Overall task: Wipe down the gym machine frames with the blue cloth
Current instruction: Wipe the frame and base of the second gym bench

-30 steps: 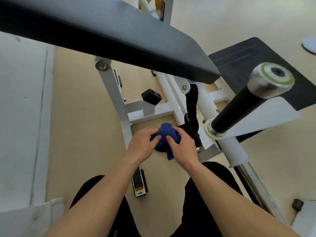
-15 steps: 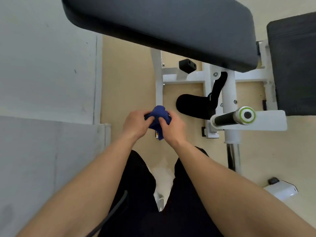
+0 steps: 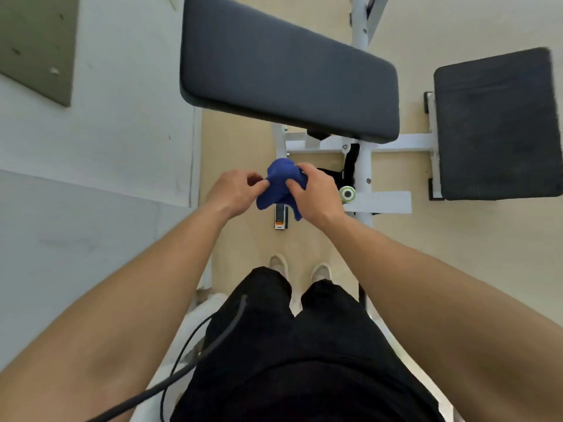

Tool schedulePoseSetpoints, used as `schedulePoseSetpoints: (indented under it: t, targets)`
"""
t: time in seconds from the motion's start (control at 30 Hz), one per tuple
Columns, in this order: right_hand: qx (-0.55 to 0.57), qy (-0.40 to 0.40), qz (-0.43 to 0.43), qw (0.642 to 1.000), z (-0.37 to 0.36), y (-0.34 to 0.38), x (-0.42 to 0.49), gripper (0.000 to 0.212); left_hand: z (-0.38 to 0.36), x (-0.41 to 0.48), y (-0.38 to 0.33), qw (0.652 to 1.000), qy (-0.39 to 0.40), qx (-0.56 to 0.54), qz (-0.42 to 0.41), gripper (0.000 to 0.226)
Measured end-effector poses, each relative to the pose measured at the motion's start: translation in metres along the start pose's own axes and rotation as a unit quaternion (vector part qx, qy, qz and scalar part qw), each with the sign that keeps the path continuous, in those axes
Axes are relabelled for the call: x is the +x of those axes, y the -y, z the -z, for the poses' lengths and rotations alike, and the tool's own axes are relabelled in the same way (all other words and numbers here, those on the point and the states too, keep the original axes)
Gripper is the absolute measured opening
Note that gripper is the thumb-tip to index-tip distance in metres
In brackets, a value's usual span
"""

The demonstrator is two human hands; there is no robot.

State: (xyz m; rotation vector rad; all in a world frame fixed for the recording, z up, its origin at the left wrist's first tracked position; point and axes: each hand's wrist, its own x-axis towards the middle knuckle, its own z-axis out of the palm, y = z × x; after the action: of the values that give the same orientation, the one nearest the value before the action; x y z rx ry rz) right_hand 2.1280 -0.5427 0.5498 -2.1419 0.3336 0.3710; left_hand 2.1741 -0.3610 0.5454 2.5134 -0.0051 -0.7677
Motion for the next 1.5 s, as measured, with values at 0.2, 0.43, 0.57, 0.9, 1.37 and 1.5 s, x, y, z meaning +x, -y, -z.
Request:
schedulePoseSetpoints:
  t: [0.2,0.43,0.57,0.9,1.37,1.5]
  targets:
    - [-0.036,-0.073,-0.023,0.996,0.091,-0.008,-0.027,0.028,-0.003,-0.006,-0.052,0.999,0.008,0.022,-0.049,0.034]
    - [-0.041,-0.190,-0.141,0.971,0.165,-0.054,-0.067,0.029,-0.007,0.015,-0.129,0.989,0.056,0.048,-0.129,0.029]
    - [-0.036,-0.214,-0.165,0.962,0.190,-0.082,-0.083,0.031,-0.007,0.020,-0.171,0.989,0.042,0.034,-0.139,0.028]
    - [-0.031,-0.164,-0.115,0.979,0.221,-0.141,-0.102,0.028,-0.070,-0.030,-0.222,0.993,0.001,0.043,-0.112,0.027]
    - [-0.115,-0.049,-0.001,0.992,0.235,-0.157,-0.094,0.028,-0.148,-0.105,-0.189,0.999,-0.030,-0.026,-0.007,0.022]
    - [-0.114,-0.014,0.027,0.993,0.238,-0.162,-0.067,0.027,-0.147,-0.107,-0.190,0.998,-0.048,-0.030,0.027,0.021]
